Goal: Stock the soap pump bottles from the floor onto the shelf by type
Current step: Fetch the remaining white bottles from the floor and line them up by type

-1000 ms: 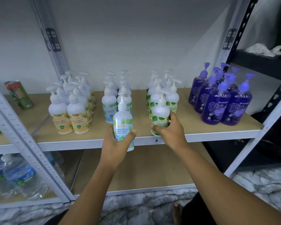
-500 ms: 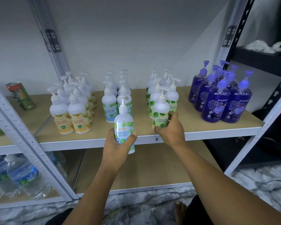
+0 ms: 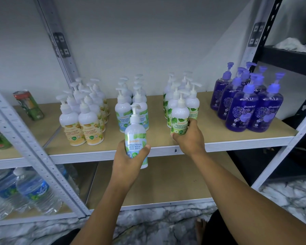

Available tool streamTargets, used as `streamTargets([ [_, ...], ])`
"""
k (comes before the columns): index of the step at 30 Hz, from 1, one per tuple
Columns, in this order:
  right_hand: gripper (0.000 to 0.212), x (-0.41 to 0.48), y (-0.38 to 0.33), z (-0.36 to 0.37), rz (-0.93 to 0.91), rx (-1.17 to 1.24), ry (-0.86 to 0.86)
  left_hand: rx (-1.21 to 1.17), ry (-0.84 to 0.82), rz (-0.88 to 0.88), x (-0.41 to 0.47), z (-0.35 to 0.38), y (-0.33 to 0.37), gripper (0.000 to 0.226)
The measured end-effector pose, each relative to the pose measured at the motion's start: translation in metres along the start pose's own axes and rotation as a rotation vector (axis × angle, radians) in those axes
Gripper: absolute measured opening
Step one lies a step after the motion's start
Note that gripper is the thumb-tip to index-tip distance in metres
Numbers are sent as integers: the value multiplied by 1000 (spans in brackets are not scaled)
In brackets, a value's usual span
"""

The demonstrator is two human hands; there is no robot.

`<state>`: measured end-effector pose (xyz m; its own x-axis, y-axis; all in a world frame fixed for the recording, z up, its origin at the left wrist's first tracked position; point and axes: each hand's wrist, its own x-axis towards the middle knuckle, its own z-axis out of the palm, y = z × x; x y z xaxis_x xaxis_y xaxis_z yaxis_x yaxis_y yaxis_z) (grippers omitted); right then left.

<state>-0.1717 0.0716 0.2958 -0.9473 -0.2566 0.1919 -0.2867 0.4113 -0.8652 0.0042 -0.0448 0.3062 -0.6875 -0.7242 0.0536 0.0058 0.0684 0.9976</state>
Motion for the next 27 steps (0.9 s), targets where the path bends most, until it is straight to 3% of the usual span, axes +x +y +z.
streamTargets([
  [12, 56, -4, -3, -1, 39, 34, -23, 27, 2, -7, -10, -13, -2, 31],
  [16, 50, -15, -18, -2, 33, 54, 153, 27, 22, 0, -15, -22, 2, 29],
  [19, 44, -34, -35, 2, -99, 67, 253, 50, 21, 22, -14, -32, 10, 29],
  [23, 30, -45, -43, 24, -273, -62, 90, 93, 30, 87, 3, -46, 28, 49],
  [27, 45, -45, -35, 46, -358, -330, -145, 116, 35, 169, 25, -55, 32, 51],
])
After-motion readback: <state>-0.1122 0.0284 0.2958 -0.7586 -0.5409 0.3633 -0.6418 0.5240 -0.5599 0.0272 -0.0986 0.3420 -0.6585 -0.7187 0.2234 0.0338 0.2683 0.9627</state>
